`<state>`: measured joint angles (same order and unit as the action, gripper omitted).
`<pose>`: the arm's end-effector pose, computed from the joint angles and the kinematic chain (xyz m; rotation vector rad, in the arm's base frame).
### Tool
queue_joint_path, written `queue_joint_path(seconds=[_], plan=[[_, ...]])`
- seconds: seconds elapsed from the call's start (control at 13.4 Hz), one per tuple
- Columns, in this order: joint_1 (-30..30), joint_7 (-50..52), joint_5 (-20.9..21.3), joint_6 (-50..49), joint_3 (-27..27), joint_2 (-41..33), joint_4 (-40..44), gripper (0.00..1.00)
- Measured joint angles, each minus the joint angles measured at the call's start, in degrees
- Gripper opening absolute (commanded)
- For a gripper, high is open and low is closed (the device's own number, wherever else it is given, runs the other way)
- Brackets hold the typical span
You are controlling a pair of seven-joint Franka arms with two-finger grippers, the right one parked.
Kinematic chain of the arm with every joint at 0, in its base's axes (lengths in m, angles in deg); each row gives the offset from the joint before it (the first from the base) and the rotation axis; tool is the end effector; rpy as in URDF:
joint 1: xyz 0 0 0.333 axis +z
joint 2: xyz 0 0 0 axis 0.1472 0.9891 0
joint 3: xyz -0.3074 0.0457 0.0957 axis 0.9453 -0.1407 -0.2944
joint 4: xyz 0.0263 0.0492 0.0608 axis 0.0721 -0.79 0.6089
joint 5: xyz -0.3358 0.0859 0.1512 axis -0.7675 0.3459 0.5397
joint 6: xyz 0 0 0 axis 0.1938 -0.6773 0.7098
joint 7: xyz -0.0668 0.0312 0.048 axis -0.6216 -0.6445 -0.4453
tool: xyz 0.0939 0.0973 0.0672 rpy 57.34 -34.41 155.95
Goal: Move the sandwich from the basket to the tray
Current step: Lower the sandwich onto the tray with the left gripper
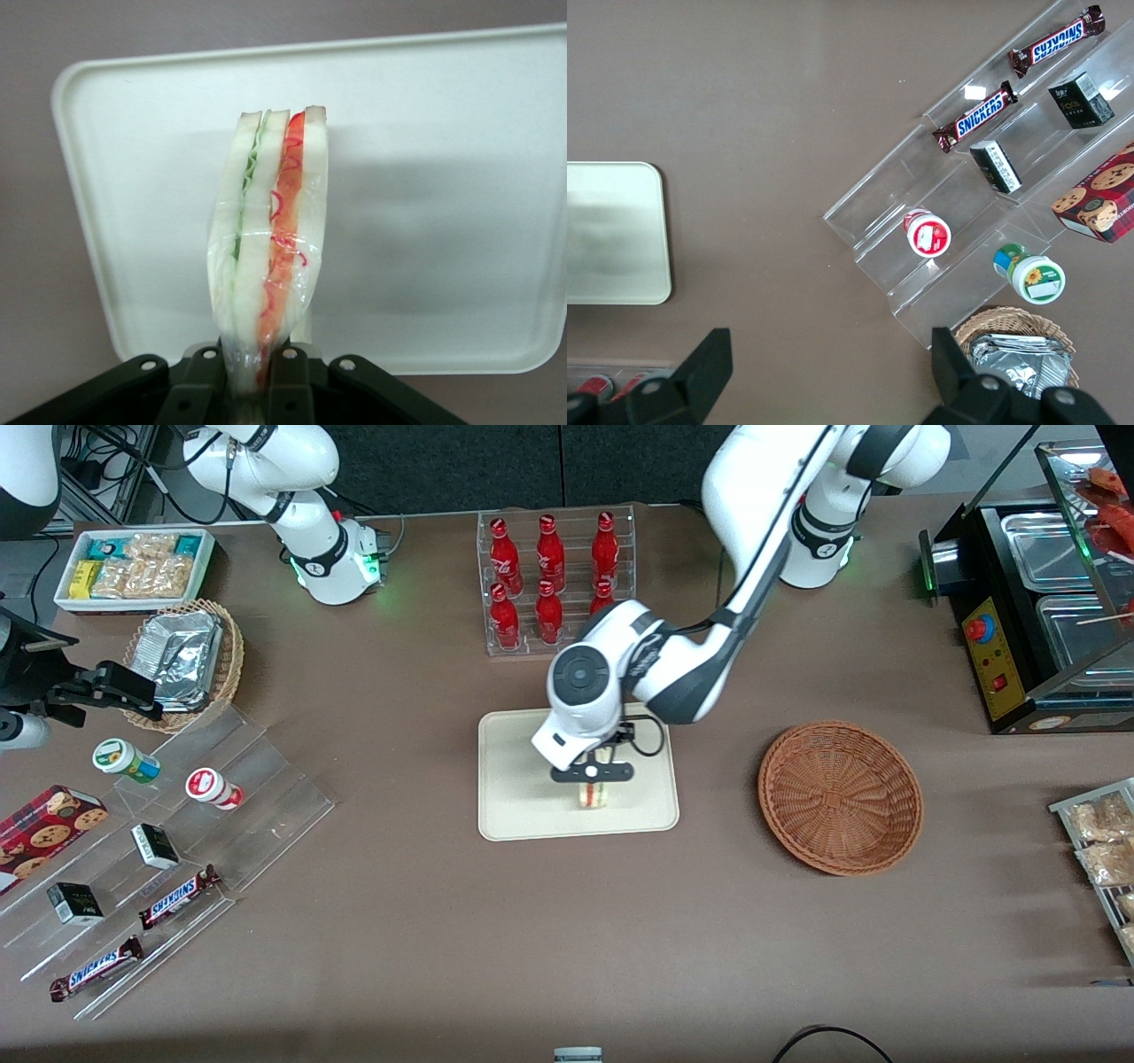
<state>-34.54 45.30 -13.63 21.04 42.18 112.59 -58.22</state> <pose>0.4885 -0.4985 0.2616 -3.0742 0.0097 0.2420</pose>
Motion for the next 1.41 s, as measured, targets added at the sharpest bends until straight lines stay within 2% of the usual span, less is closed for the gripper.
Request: queue_joint_path(seconds=[0.3, 0.89, 0.97, 1.04, 1.41], plan=[[-1.0, 1.6, 0.0, -0.1, -0.1, 3.5, 2.6, 0.00], [-1.4, 4.6, 0.0, 0.5, -0.2, 5.6, 3.1, 0.00], [-1.5, 4.7, 0.0, 0.6, -0.2, 5.9, 3.1, 0.43], [-1.7, 4.7, 0.0, 0.7, -0.2, 6.1, 3.1, 0.99], [-1.9, 4.8, 0.0, 1.7, -0.3, 6.5, 3.2, 1.00]])
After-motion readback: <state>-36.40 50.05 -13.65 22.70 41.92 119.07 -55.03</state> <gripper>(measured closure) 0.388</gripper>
